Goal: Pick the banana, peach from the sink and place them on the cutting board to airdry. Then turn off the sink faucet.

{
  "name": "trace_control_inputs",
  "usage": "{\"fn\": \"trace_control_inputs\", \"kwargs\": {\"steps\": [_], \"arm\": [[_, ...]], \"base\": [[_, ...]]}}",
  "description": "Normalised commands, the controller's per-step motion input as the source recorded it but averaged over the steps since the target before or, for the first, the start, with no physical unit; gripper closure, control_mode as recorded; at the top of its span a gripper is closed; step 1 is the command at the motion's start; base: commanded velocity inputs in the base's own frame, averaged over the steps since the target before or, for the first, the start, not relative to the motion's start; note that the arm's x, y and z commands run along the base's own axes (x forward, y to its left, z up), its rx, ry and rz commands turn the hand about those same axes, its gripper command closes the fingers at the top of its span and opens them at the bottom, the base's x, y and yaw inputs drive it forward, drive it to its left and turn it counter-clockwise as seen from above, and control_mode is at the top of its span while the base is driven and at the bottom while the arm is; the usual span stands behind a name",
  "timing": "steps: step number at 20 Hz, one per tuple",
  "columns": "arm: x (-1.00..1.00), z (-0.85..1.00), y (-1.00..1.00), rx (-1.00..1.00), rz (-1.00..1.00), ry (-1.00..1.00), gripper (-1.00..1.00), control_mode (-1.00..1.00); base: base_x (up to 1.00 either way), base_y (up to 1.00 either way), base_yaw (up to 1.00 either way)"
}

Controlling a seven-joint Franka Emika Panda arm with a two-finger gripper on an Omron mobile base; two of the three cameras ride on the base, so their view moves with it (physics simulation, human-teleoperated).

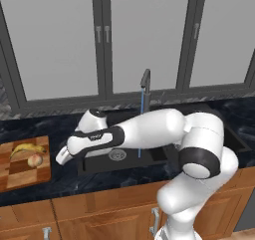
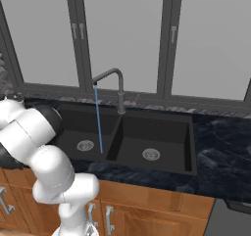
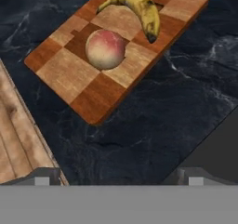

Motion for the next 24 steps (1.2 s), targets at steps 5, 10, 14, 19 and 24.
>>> {"fn": "trace_control_inputs", "kwargs": {"steps": [5, 10, 14, 19, 24], "arm": [[0.00, 0.02, -0.39, 0.00, -0.16, 0.05, -1.00, -1.00], [0.02, 0.06, -0.40, -0.02, -0.18, 0.04, -1.00, -1.00], [0.07, 0.14, -0.40, -0.05, -0.16, 0.07, -1.00, -1.00], [0.01, 0.13, -0.46, -0.02, -0.16, 0.04, -1.00, -1.00], [0.00, 0.12, -0.47, -0.02, -0.16, 0.01, -1.00, -1.00]], "base": [[0.00, 0.00, 0.00], [0.00, 0.00, 0.00], [0.00, 0.00, 0.00], [0.00, 0.00, 0.00], [0.00, 0.00, 0.00]]}}
